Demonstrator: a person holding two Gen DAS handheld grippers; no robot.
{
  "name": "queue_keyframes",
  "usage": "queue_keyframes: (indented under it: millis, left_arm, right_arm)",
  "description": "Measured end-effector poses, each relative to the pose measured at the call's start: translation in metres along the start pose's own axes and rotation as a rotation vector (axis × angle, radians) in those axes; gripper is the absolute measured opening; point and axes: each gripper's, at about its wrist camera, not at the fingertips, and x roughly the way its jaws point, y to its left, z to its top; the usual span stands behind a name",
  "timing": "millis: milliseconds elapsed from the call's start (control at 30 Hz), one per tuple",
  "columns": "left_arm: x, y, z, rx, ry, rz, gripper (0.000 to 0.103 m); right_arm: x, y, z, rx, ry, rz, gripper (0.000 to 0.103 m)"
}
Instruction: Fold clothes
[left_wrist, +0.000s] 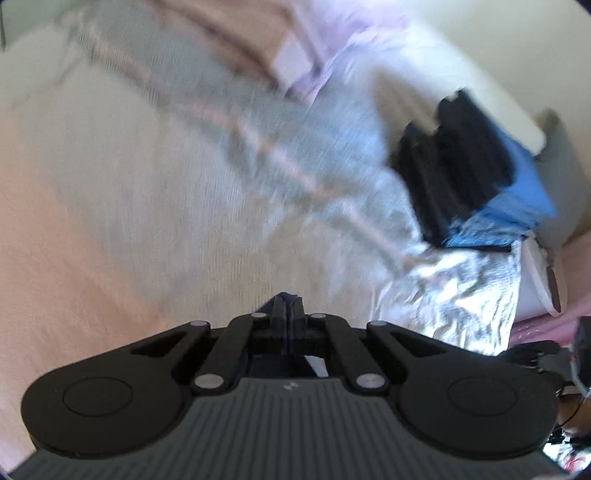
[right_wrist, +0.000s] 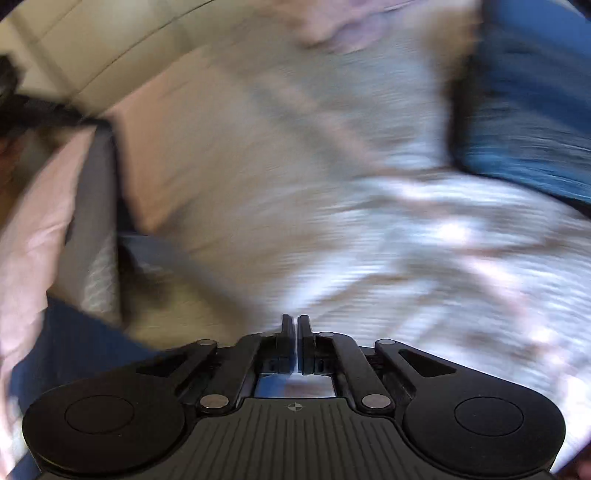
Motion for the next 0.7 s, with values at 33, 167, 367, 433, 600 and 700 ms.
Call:
queue_keyframes:
  millis: [33,167,367,433,600,700]
  left_arm:
    - [0.013,0.001,-0.003,-0.015,0.034,0.010,0.000]
    - [0.006,-0.003,-0.022,0.021,0.013,0.024,0.000]
    - [-0.030,0.011,-0.042,-0.058,-0.042,0.026,0.000]
    - [-0.029,0.013,-0.037,-0.065,-0.047,0.023,0.000]
    - [0.006,0.001,-0.013,-0.045,-0.059,-0.012,0.000]
    - [0.032,-0.009,-0.001,-0.078,-0.048,-0.057,0.012]
  right_arm:
    - [-0.004,-0.011,-0.002,0.039,-0.016,-0.032,0.000]
    - [-0.009,-0.032,0.002,0.120,-0.046,-0.070,0.000]
    - [0.021,0.012,0.021,-0.044,-0.027,0.110,0.091]
    - [0.043,0.026,0.019,-0.059,0.038,0.159,0.091]
    - [0.079,0.033,0.004,-0.103,0.181,0.160,0.002]
    - [0.064,0.013,0.000,-0.098,0.168,0.099,0.000]
